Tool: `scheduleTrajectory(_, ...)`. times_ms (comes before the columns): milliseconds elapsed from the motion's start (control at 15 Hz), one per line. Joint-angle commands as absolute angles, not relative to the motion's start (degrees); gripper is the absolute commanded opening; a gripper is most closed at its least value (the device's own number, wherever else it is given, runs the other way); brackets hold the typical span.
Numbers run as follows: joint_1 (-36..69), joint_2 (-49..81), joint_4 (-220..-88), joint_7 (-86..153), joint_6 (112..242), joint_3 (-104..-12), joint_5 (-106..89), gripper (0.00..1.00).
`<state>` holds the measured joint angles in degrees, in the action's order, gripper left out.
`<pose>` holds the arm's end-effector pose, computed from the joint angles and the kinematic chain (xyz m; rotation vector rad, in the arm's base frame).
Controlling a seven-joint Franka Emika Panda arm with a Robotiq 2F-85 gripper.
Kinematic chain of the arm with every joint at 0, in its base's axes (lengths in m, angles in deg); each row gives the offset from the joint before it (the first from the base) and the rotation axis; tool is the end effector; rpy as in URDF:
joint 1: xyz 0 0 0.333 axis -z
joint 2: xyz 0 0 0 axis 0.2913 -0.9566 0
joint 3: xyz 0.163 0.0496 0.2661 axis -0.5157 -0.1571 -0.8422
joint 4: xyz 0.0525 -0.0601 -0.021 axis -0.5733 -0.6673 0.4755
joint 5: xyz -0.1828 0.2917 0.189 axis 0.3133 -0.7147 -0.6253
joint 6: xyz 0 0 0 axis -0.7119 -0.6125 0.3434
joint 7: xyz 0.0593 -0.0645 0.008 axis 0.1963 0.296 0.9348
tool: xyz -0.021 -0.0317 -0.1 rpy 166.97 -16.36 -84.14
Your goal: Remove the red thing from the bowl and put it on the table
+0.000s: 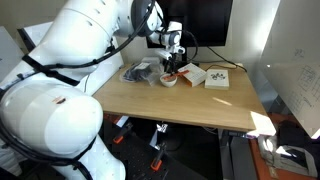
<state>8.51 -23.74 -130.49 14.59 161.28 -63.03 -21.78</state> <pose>0.7336 0.1291 0.1686 -2.9583 0.5083 0.2436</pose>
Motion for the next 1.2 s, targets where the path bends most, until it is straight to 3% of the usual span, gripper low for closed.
scheduleTrajectory(0,8.6,-28.6,-122.1,11.8,154.8,-62.9,-22.2,0.68)
scheduleTrajectory(467,9.1,-35.0,-113.6,6.8,150.0,-63.0,-22.9,0.65)
scheduleTrajectory(533,9.1,-35.8,-112.6,6.9,149.9,-63.0,-22.8,0.61)
scheduleTrajectory(600,8.9,-36.5,-111.7,6.6,150.0,-62.9,-22.6,0.41)
scheduleTrajectory(733,8.9,-37.4,-110.1,6.7,150.1,-63.2,-22.7,0.31)
scheduleTrajectory(933,9.1,-37.0,-109.5,6.8,150.6,-63.2,-22.7,0.05)
scheduleTrajectory(1133,9.9,-35.2,-110.7,6.1,151.7,-62.7,-22.6,0.0)
